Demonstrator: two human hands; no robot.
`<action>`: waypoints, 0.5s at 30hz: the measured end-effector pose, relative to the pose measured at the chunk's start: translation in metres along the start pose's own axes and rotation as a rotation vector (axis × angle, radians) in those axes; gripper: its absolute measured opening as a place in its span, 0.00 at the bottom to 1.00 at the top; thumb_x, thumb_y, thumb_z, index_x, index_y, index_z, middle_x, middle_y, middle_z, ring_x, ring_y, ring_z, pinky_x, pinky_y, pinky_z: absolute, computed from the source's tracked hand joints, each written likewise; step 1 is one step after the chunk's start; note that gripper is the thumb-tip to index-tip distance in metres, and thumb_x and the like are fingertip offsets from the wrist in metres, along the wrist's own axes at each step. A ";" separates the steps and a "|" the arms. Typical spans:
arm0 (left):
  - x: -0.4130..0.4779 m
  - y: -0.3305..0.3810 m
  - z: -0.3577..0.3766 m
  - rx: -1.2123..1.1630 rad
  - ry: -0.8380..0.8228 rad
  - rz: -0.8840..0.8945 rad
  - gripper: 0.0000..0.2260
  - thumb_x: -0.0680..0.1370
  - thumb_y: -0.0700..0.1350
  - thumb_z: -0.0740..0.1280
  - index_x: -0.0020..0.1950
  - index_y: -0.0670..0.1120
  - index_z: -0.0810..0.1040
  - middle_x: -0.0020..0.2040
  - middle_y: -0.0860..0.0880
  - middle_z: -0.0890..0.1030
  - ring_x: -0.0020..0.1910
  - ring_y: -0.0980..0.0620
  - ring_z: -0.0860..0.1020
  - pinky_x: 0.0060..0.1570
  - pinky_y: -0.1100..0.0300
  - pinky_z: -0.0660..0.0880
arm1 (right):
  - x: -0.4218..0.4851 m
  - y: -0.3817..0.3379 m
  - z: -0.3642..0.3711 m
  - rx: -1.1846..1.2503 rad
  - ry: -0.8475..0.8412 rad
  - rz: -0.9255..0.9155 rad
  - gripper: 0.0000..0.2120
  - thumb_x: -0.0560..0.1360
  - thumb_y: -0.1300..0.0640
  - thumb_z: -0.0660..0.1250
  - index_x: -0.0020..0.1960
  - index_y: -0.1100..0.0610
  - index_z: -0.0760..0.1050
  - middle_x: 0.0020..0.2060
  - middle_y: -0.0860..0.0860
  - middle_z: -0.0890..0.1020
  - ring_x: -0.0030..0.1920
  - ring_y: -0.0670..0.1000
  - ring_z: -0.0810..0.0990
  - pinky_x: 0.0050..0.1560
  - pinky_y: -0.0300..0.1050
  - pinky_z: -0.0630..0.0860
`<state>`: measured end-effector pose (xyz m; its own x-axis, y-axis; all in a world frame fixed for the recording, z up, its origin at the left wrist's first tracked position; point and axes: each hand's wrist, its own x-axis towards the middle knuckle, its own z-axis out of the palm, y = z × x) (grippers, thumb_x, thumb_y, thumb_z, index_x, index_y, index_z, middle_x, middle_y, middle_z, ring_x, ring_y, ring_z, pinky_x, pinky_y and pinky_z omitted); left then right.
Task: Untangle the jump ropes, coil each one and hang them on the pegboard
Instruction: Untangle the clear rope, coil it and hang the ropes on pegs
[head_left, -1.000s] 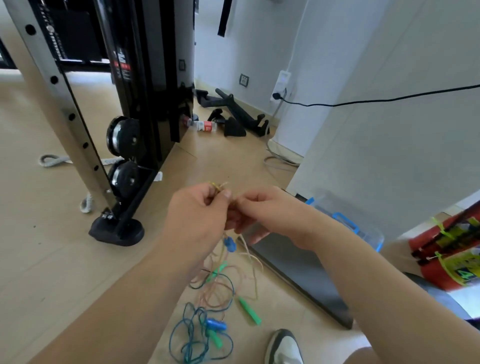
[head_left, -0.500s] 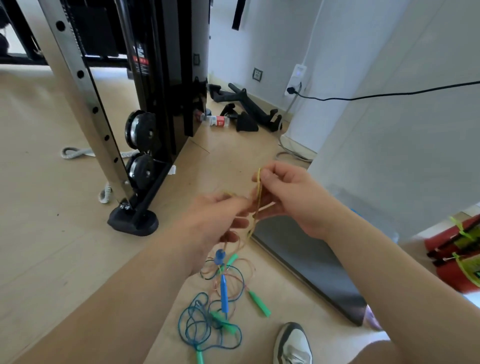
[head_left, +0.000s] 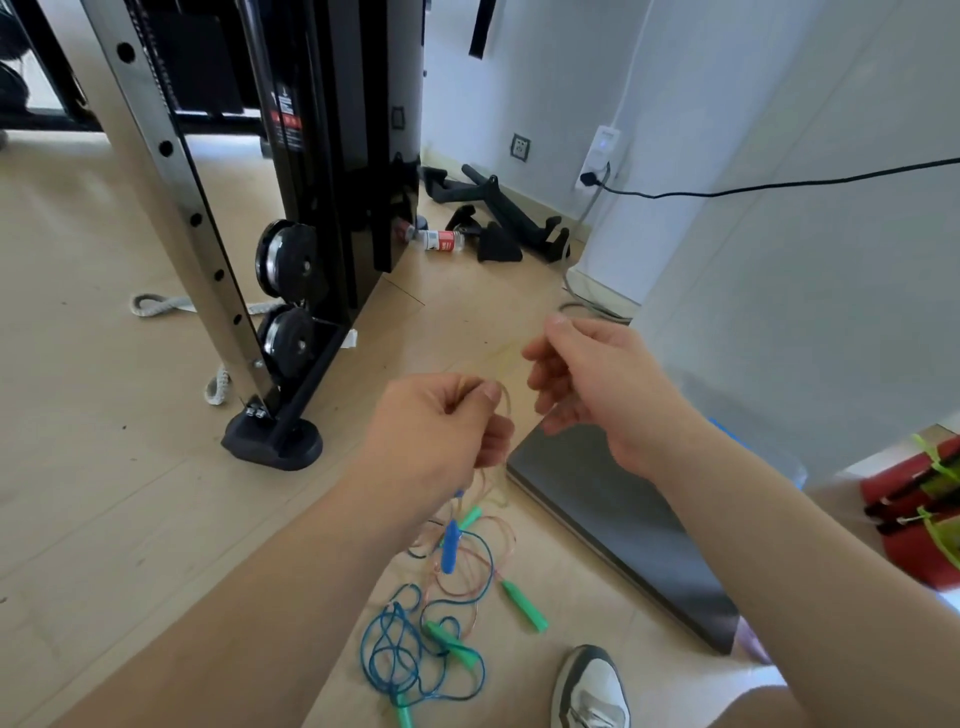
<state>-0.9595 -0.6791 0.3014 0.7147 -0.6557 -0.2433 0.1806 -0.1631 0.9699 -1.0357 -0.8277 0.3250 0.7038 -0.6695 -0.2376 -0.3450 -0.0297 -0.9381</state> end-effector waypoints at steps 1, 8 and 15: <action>0.001 0.002 0.000 -0.058 0.031 0.004 0.10 0.83 0.42 0.66 0.48 0.39 0.83 0.40 0.40 0.87 0.37 0.47 0.84 0.47 0.53 0.84 | -0.002 0.000 -0.001 -0.021 -0.080 0.040 0.12 0.83 0.57 0.63 0.49 0.62 0.81 0.36 0.58 0.82 0.34 0.55 0.82 0.38 0.52 0.83; 0.006 0.017 -0.006 -0.312 0.056 0.033 0.10 0.84 0.42 0.65 0.51 0.37 0.82 0.40 0.41 0.87 0.38 0.45 0.83 0.43 0.55 0.84 | -0.001 0.032 0.015 -0.362 -0.496 -0.028 0.16 0.73 0.64 0.70 0.60 0.56 0.81 0.54 0.53 0.86 0.57 0.50 0.85 0.62 0.55 0.82; 0.007 0.010 -0.024 -0.136 0.124 0.016 0.11 0.81 0.47 0.70 0.51 0.38 0.83 0.44 0.41 0.87 0.42 0.46 0.86 0.43 0.55 0.85 | -0.004 0.031 0.019 -0.555 -0.519 -0.036 0.12 0.86 0.56 0.60 0.54 0.56 0.82 0.39 0.51 0.88 0.44 0.48 0.87 0.57 0.50 0.83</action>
<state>-0.9366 -0.6681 0.3096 0.7948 -0.5600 -0.2339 0.2517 -0.0465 0.9667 -1.0378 -0.8118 0.2925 0.8750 -0.2305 -0.4258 -0.4816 -0.5053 -0.7160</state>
